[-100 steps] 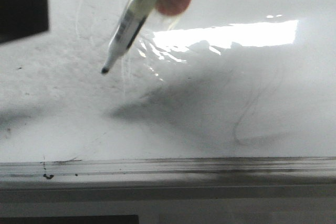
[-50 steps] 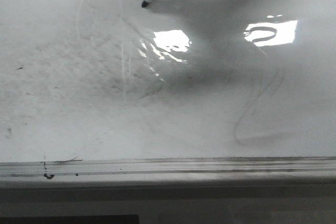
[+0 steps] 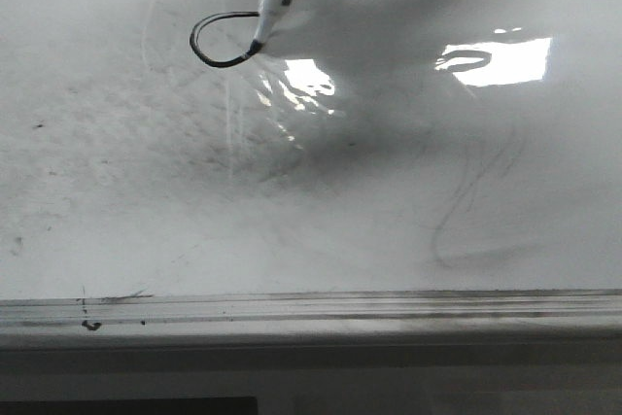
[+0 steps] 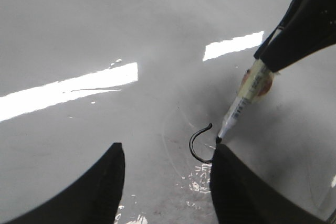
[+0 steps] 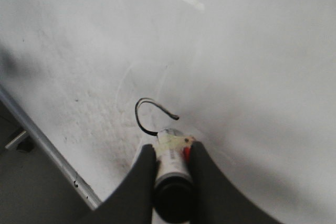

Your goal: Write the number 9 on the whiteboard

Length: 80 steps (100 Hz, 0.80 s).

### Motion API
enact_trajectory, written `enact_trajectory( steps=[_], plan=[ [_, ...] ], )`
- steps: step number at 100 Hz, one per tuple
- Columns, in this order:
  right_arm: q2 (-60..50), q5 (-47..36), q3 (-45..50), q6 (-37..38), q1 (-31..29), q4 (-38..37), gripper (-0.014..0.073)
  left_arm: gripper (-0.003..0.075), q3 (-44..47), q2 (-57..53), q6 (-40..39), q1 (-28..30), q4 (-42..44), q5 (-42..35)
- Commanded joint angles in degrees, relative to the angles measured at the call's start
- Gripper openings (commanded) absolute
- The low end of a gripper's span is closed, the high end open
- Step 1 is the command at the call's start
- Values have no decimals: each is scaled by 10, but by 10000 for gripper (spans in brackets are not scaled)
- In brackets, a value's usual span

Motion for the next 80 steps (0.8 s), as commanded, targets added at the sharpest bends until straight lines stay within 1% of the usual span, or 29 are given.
enact_trajectory(
  steps=[1,9,20,29,36,48,62,69,80],
  plan=[
    [-12,-27,-33,-2,-13,-56,-59,347,-17,1,0,1,-3,-36],
    [-8,-22,-32,-2,-13,-55,-59,347,-17,1,0,1,-3,-36],
    [0,12,-2,-2,-8,-16,-59,347,-17,1,0,1,-3,-33],
    [-3,12,38,0,9,-1,-59,347,-17,6,0,0,3,-16],
    [-5,12,49,12,24,4,-59,347,-17,12,0,-4,14,3],
    [-10,2,43,13,50,5,-59,347,-17,35,-1,-34,33,14],
    [-15,-3,28,19,90,14,-59,347,-18,89,-1,-89,38,12],
    [-14,-4,27,20,110,14,-59,347,-19,125,-1,-120,38,-11],
    [-9,-5,27,29,131,14,-59,347,-20,186,0,-161,38,-82]
  ],
)
